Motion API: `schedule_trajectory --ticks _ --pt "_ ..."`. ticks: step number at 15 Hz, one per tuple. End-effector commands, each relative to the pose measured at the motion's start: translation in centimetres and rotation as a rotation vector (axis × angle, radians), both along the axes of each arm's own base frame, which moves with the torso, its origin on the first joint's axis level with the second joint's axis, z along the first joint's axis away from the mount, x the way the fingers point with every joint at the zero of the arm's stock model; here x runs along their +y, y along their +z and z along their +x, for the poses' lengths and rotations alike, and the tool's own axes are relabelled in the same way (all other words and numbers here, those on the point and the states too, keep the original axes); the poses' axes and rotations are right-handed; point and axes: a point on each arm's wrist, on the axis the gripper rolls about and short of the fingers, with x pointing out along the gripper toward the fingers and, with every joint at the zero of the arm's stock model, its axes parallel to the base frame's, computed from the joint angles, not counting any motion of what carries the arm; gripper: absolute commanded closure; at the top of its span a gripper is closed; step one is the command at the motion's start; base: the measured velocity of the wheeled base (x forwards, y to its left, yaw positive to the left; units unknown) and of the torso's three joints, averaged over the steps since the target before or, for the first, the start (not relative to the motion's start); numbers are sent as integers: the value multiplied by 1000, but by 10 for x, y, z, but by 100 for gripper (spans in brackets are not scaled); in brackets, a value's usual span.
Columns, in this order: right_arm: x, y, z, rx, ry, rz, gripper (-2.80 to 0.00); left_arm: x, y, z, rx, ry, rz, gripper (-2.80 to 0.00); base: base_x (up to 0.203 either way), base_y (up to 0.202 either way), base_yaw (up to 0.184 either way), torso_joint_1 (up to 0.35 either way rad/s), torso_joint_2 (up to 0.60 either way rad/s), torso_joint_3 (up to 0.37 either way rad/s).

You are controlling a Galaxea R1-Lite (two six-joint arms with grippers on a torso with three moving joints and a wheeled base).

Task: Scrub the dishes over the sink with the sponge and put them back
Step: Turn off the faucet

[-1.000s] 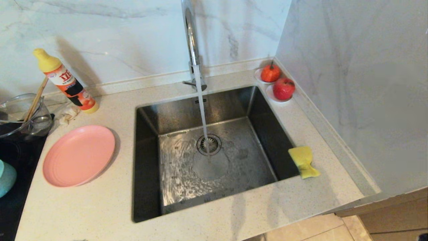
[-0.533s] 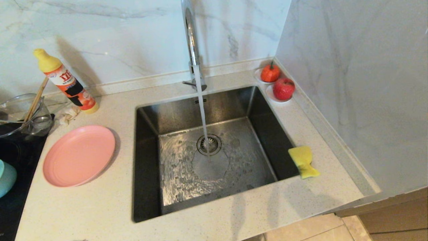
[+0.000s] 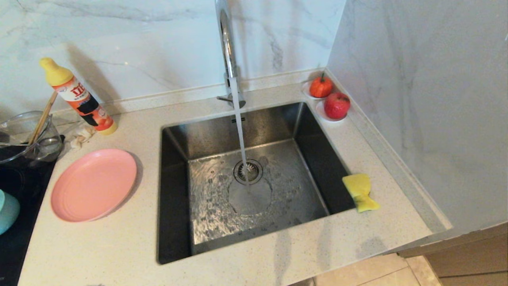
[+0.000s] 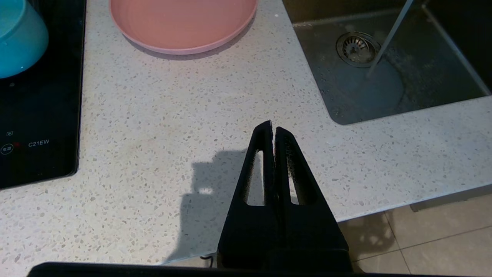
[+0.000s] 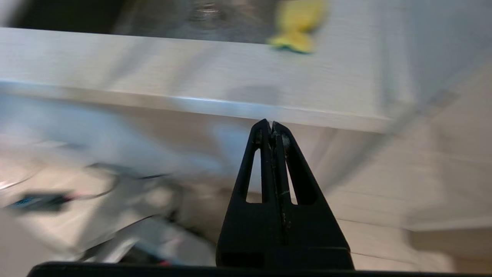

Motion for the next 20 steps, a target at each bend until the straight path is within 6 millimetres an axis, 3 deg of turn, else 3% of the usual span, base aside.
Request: schedule_trajectory --ticks 1,3,6,20 --pt "-4 -10 -6 -63 -180 -6 0 0 0 0 -1 1 0 0 0 0 0 0 0 0" --pt "-8 -20 -6 -55 -361 -9 0 0 0 0 -1 0 0 0 0 0 0 0 0 0" --pt "-8 -28 -6 10 -364 -21 0 0 0 0 -1 0 -1 0 0 0 0 0 0 0" --pt "-8 -27 -6 16 -375 88 0 0 0 0 -1 2 0 0 0 0 0 0 0 0"
